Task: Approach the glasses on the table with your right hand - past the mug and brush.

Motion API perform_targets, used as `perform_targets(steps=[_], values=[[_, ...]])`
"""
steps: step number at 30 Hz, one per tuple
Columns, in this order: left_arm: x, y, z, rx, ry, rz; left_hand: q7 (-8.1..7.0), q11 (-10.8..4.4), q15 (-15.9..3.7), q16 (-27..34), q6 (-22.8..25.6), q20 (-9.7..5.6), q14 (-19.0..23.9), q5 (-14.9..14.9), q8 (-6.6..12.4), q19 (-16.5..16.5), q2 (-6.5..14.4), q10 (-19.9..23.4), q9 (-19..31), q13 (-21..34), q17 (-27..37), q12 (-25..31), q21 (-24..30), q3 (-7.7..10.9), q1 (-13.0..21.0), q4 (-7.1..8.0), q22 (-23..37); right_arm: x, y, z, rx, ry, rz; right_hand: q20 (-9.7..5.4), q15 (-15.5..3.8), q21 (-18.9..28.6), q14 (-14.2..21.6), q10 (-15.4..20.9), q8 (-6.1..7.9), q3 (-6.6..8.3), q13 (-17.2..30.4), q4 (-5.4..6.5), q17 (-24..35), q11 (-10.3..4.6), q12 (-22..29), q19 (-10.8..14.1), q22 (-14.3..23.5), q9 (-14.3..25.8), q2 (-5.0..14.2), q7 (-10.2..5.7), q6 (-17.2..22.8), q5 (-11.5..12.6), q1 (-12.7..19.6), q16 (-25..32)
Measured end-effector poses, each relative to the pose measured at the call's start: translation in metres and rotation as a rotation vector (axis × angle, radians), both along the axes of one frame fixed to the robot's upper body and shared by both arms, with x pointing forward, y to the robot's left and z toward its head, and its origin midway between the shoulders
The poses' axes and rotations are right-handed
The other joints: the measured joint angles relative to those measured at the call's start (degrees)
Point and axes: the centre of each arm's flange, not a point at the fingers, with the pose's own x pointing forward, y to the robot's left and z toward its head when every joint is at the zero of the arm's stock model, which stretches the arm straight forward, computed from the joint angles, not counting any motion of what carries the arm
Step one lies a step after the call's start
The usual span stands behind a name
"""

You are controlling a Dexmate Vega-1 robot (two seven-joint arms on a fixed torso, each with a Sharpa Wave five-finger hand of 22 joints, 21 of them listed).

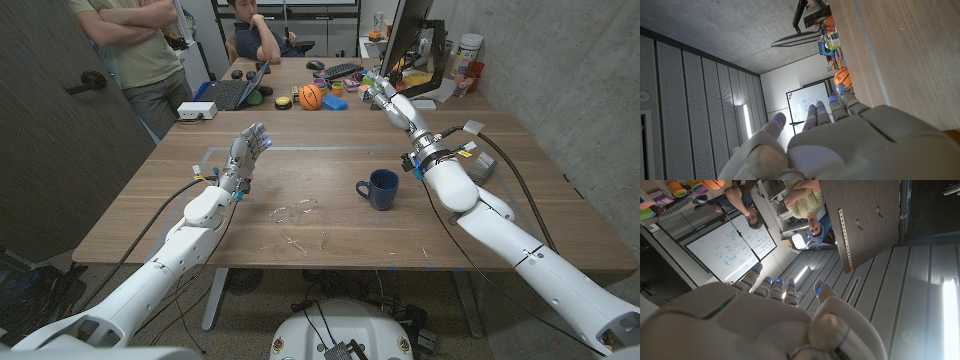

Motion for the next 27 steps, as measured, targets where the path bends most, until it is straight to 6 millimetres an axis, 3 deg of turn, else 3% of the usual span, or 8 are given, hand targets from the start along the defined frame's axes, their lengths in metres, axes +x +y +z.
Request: perform_targets(steps=[15, 20, 23, 27], values=[[0.005, 0.002, -0.003, 0.004, 0.009, -0.004, 0.0, 0.0, 0.0, 0.0, 0.0, 0.0, 0.0, 0.0, 0.0, 0.0, 0.0, 0.0, 0.0, 0.0, 0.0, 0.0, 0.0, -0.25, 0.0, 0.24, 0.0, -0.018, 0.041, -0.008, -0.175, -0.103, -0.129, -0.12, 0.01, -0.22, -0.01, 0.32, 0.0, -0.17, 0.2, -0.17, 0.0, -0.31, 0.0, -0.49, 0.0, 0.21, 0.39, 0.42, 0.41, 0.3, 0.97, -0.22], [0.006, 0.003, -0.003, 0.003, 0.011, -0.008, 0.0, 0.0, 0.0, 0.0, 0.0, 0.23, 0.0, 0.0, 0.0, 0.23, 0.0, 0.0, 0.0, 0.0, 0.0, 0.0, -0.42, -0.24, 0.0, 0.24, -0.01, -0.021, 0.053, -0.01, -0.226, -0.135, -0.168, -0.01, 0.0, -0.44, -0.44, -0.23, 0.0, 0.43, 0.12, -0.75, 0.01, -0.41, 0.0, 0.05, 0.0, 0.13, 0.95, 0.41, -0.03, 0.44, 2.25, -0.24], [0.008, 0.003, -0.004, 0.003, 0.013, -0.01, 0.0, 0.0, 0.0, 0.0, 0.0, 0.23, 0.0, 0.0, 0.0, 0.23, 0.0, 0.0, 0.0, 0.0, 0.0, 0.0, -0.44, -0.24, 0.0, 0.24, -0.01, -0.023, 0.063, -0.012, -0.272, -0.158, -0.197, 0.07, -0.01, -0.51, -1.07, -0.69, -0.37, 0.87, 0.12, -1.7, 0.01, -0.85, -0.04, 0.37, -0.13, 0.13, 1.74, -0.22, -0.66, 0.54, 3.57, -0.26], [0.009, 0.003, -0.004, 0.004, 0.015, -0.011, 0.0, 0.0, 0.0, 0.0, 0.0, 0.23, 0.0, 0.0, 0.0, 0.22, 0.0, 0.0, 0.0, 0.0, 0.0, 0.0, -0.44, -0.25, 0.0, 0.25, -0.01, -0.024, 0.071, -0.014, -0.313, -0.174, -0.219, -0.22, 0.3, -0.89, -1.37, -1.34, -0.4, 1.28, 0.12, -3.85, 0.01, -1.5, -0.35, 1.53, -0.14, 0.13, 1.46, -1.13, -1.57, 0.99, 6.31, -0.46]])
